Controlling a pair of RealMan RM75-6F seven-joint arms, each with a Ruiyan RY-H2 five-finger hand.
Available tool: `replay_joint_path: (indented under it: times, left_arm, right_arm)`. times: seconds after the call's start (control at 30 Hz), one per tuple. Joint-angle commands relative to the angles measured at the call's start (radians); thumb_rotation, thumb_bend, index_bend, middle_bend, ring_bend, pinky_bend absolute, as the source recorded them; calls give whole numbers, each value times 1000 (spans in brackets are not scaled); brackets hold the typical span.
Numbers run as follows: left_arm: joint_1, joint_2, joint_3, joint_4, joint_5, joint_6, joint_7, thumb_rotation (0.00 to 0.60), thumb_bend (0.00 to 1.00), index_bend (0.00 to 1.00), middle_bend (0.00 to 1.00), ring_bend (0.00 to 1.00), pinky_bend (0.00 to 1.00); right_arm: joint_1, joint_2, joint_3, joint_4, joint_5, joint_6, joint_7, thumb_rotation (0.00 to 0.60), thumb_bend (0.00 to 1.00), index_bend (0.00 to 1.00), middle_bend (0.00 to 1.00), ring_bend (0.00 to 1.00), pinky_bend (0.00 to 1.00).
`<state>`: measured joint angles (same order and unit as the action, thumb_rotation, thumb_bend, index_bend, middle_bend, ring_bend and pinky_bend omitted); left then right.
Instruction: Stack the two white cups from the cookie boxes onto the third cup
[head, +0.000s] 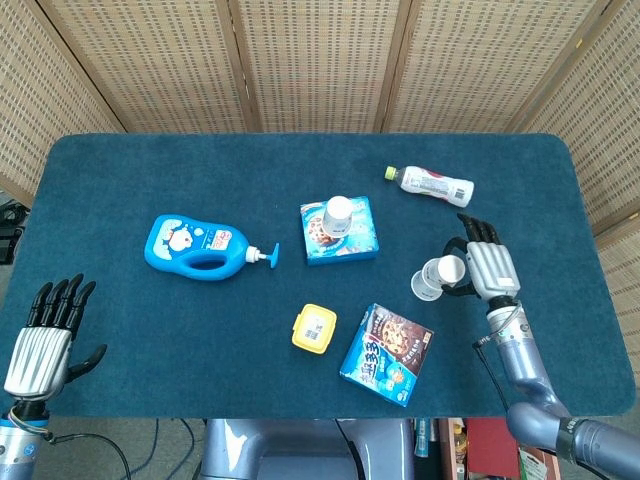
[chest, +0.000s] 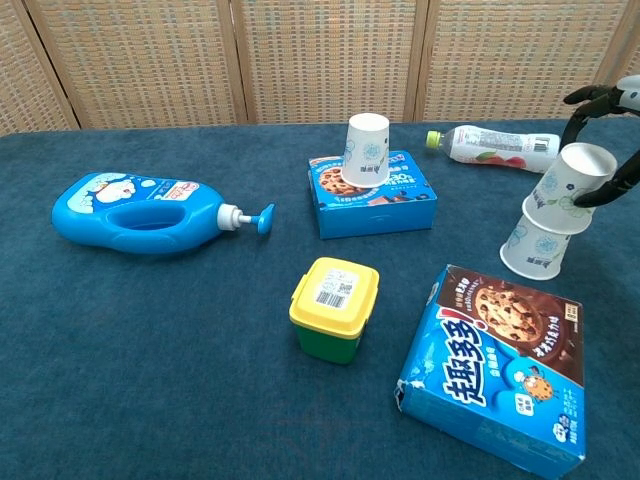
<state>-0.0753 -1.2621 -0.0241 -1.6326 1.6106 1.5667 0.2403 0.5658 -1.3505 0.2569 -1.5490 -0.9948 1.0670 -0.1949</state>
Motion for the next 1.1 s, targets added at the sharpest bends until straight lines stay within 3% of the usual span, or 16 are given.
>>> replay_joint_path:
  times: [0.03, 0.13, 0.2, 0.7, 1.1]
  left_arm:
    - [0, -1, 1, 0, 2, 1, 2, 600, 251, 0, 0, 0, 0]
    - [-1, -1, 0, -1, 0, 0, 2, 600, 252, 0, 0, 0, 0]
    - [0, 0, -1, 0, -1, 0, 0, 600, 251, 0, 0, 0, 0]
    - [1, 2, -2, 0, -3, 4, -4, 600, 251, 0, 0, 0, 0]
    - [-5, -1, -9, 11, -20, -9, -13, 600, 251, 0, 0, 0, 0]
  right_arm:
    - [3, -8, 0, 11, 5, -7, 3, 600, 126, 443, 45, 0, 0]
    - [6, -12, -5, 23, 5, -16, 3, 600, 126, 303, 0, 0, 0]
    - [5, -9, -8, 23, 7, -24, 5, 600, 126, 281, 0, 0, 0]
    - [40, 42, 17, -75, -17, -20, -41, 600, 125, 279, 0, 0, 0]
    - [158, -13, 63, -27, 73, -87, -139, 600, 126, 279, 0, 0, 0]
